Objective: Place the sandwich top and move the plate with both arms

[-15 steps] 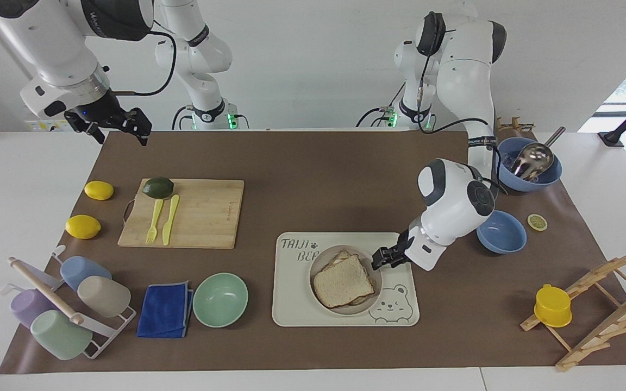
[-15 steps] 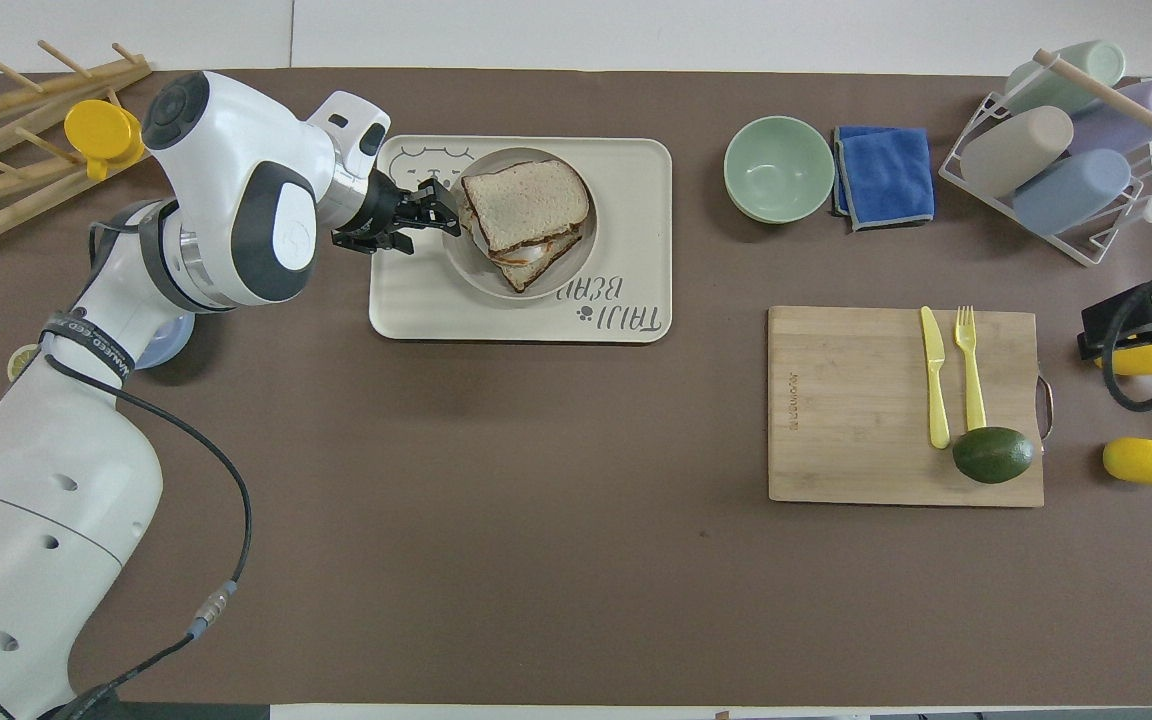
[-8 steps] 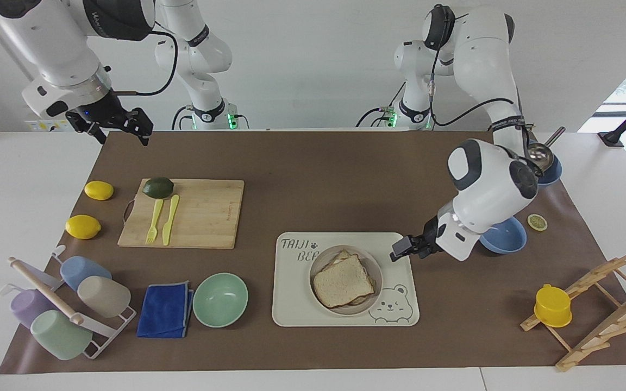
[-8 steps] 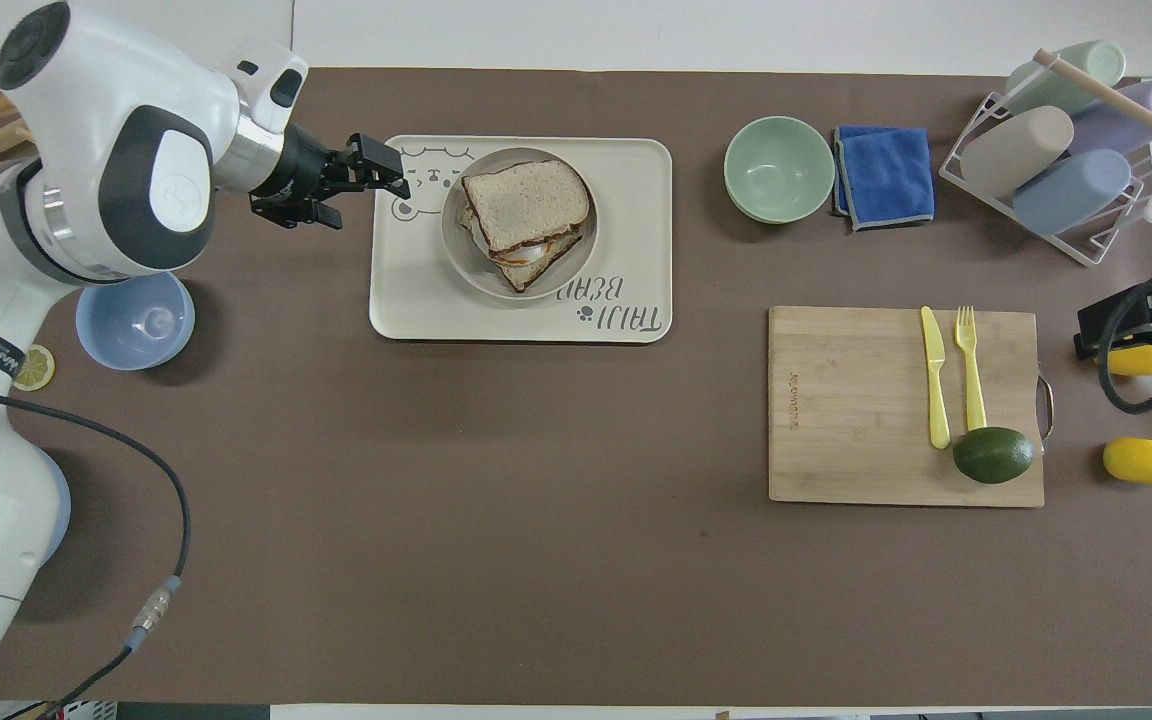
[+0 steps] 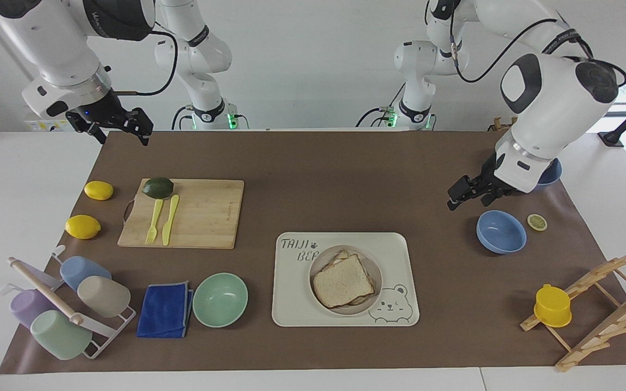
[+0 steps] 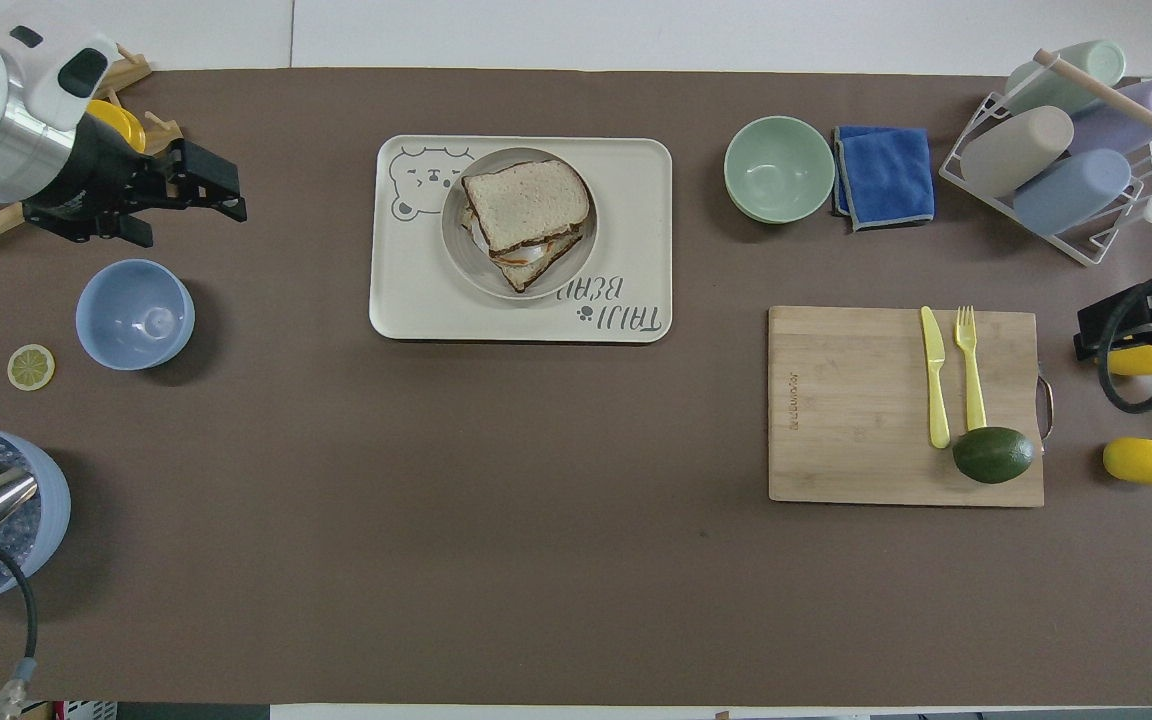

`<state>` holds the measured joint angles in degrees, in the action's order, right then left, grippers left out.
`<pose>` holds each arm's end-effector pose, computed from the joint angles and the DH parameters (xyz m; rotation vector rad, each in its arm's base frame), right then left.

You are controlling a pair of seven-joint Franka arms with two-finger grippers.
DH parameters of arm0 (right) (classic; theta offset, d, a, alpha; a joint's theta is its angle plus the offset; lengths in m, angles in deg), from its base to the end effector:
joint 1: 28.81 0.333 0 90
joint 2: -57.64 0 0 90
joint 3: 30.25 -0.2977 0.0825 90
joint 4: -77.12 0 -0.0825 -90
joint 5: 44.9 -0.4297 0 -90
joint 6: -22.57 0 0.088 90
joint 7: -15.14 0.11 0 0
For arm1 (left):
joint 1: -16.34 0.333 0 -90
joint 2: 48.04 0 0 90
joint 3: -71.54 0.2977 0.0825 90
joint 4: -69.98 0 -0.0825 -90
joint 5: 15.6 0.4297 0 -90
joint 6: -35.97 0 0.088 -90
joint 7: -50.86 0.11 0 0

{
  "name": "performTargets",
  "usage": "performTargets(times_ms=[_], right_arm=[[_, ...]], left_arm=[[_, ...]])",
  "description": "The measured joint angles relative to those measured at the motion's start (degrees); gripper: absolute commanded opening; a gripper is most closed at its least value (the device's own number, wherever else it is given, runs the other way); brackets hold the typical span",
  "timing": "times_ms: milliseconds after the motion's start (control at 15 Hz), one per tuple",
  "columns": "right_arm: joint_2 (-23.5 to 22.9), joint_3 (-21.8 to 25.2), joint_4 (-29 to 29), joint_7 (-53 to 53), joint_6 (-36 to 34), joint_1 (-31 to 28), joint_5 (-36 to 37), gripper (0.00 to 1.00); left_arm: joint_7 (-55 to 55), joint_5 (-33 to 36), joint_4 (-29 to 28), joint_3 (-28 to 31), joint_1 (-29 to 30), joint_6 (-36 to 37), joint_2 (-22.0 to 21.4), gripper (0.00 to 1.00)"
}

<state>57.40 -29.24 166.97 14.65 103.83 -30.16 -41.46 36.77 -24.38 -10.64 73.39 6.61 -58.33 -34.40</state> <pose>0.5829 -0.0313 0.5902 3.0756 -0.0572 -0.2397 0.6643 -0.1101 0.5444 2.9933 0.1782 -0.0404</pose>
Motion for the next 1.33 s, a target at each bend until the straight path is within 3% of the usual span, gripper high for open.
performTargets(times_ms=[533, 867, 1000, 1133, 1333], right_arm=[[0.0, 0.0, 0.0, 0.0, 0.0, 0.0, 0.0, 1.00], [0.0, 0.0, 0.0, 0.0, 0.0, 0.1, 0.0, 1.00], [0.0, 0.0, 0.0, 0.0, 0.0, 0.1, 0.0, 1.00], [0.0, 0.0, 0.0, 0.0, 0.0, 0.1, 0.0, 1.00], [0.0, 0.0, 0.0, 0.0, 0.0, 0.2, 0.0, 1.00]], left_arm=[[0.1, 4.9, -1.0, 0.5, 0.4, 13.0, -10.5, 1.00], [2.4, 4.9, -10.7, 0.1, 0.5, 12.6, -16.3, 1.00], [4.2, 4.9, -13.7, -3.1, 4.0, 10.2, -17.6, 1.00], [5.0, 4.9, -14.4, -6.7, 7.8, 9.1, -17.7, 1.00], [5.2, 4.9, -13.6, -5.7, 6.9, 8.9, -17.7, 1.00]])
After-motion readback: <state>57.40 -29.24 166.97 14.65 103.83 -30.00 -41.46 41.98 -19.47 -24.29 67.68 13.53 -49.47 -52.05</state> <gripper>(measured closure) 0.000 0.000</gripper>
